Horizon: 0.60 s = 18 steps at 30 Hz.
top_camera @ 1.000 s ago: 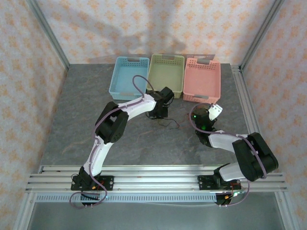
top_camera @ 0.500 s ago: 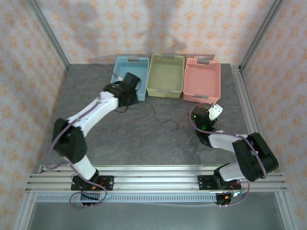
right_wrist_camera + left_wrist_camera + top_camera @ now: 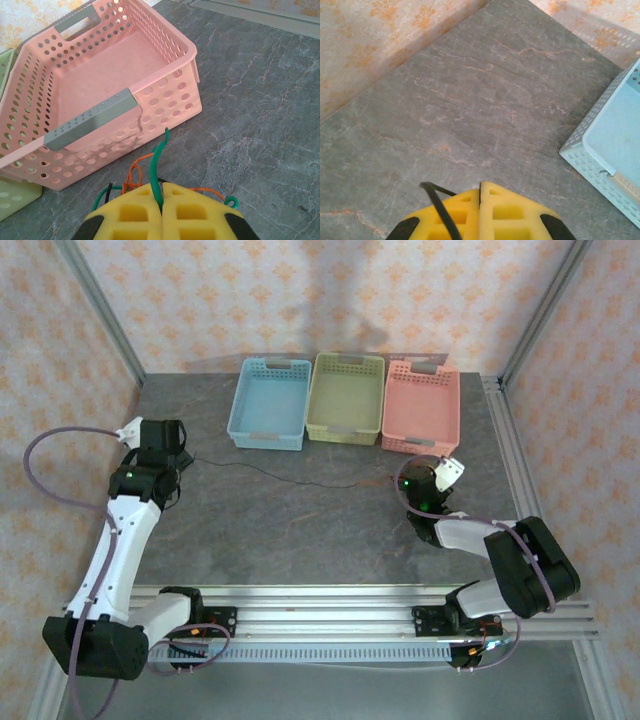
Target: Untangle the cables
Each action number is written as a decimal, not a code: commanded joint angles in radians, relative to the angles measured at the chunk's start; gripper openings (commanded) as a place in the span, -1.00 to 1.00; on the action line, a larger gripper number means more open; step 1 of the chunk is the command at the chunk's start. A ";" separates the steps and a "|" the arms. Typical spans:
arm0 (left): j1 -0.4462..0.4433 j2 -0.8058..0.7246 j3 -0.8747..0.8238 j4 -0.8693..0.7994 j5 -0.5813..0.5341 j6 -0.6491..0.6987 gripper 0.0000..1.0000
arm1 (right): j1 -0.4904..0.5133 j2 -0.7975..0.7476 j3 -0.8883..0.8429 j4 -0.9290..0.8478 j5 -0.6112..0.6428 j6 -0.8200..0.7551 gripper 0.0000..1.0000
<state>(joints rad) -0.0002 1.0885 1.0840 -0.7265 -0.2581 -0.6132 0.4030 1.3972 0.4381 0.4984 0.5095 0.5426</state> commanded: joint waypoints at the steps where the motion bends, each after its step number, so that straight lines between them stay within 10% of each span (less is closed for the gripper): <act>1: -0.018 0.080 -0.025 0.051 0.104 0.006 -1.00 | 0.007 0.010 0.019 0.001 0.032 0.013 -1.00; 18: -0.665 0.601 0.281 0.021 0.143 0.253 -0.94 | 0.007 -0.004 0.016 0.002 0.027 0.007 -1.00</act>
<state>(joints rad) -0.6262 1.6394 1.2884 -0.6701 -0.1314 -0.4324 0.4030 1.3998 0.4381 0.4984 0.5091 0.5423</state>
